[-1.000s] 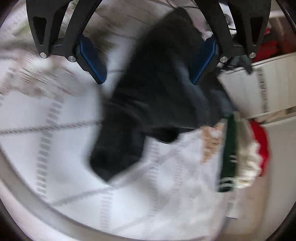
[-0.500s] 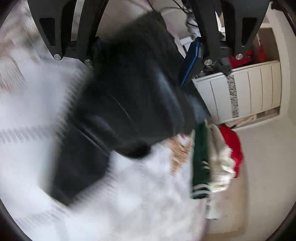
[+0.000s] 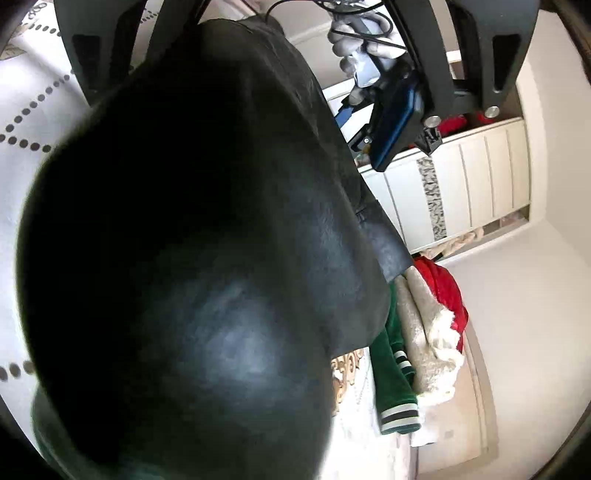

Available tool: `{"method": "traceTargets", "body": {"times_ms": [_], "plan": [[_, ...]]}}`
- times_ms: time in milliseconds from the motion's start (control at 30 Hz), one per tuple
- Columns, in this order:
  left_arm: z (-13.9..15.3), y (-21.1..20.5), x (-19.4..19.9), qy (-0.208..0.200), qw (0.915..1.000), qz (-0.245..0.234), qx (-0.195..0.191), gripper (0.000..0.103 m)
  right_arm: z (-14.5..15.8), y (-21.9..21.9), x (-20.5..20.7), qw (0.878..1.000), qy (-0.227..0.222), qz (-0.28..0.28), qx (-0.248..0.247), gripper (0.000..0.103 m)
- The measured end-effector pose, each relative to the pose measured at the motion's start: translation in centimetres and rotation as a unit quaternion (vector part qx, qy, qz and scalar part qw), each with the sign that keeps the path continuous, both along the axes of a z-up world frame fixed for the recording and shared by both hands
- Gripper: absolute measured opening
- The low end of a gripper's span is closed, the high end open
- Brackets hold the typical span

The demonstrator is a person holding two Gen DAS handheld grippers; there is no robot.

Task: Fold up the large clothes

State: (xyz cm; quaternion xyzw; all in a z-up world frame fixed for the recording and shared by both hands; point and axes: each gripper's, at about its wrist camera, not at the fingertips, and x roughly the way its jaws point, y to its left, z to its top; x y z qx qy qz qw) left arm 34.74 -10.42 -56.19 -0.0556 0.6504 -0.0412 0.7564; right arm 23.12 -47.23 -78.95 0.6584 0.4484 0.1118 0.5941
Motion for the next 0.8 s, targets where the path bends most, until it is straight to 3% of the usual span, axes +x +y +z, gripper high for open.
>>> {"method": "traceTargets", "body": {"times_ms": [33, 67, 100, 167, 267, 333, 400, 467, 533, 600, 767, 800], "plan": [[0.0, 0.0, 0.0, -0.003, 1.0, -0.002, 0.001, 0.103, 0.2, 0.2, 0.0, 1.0, 0.003, 0.004, -0.017, 0.066], [-0.1, -0.1, 0.0, -0.003, 1.0, -0.004, 0.0, 0.103, 0.4, 0.3, -0.1, 0.999, 0.008, 0.008, -0.034, 0.045], [-0.2, -0.1, -0.1, -0.003, 1.0, -0.004, 0.001, 0.103, 0.3, 0.3, -0.4, 0.999, 0.017, 0.003, -0.045, 0.034], [-0.3, 0.0, -0.3, -0.006, 1.0, -0.001, 0.002, 0.103, 0.6, 0.4, -0.6, 0.998, 0.023, -0.009, -0.055, 0.025], [-0.7, -0.2, -0.1, -0.002, 1.0, 0.002, -0.01, 0.103, 3.9, 1.3, -0.6, 0.995, 0.005, -0.008, -0.098, 0.016], [-1.2, -1.0, 0.2, 0.001, 0.9998, -0.006, -0.017, 0.103, 6.8, 1.8, -1.0, 0.991, -0.011, 0.001, -0.135, 0.016], [-1.2, -1.5, 0.4, 0.001, 0.9997, -0.018, -0.014, 0.103, 7.3, 1.3, -1.2, 0.99, -0.005, 0.013, -0.142, 0.02], [-1.2, -1.4, 0.4, 0.004, 0.9996, -0.019, -0.022, 0.103, 6.0, 0.1, -1.6, 0.99, 0.033, 0.015, -0.137, 0.038], [-1.3, -1.4, 0.4, 0.007, 0.9993, -0.02, -0.03, 0.103, 3.9, -2.0, -2.8, 0.989, 0.077, -0.011, -0.127, 0.039], [-1.4, -1.3, 0.3, 0.004, 0.9992, -0.024, -0.031, 0.103, 2.7, -2.9, -3.4, 0.991, 0.077, -0.022, -0.11, 0.05], [-1.6, -1.0, 0.3, 0.005, 0.999, -0.024, -0.037, 0.103, 3.1, -3.3, -2.2, 0.988, 0.071, -0.047, -0.131, 0.051], [-1.5, -0.9, 0.2, 0.003, 0.999, -0.024, -0.036, 0.103, 2.5, -3.4, -2.7, 0.987, 0.069, -0.057, -0.13, 0.058]]}}
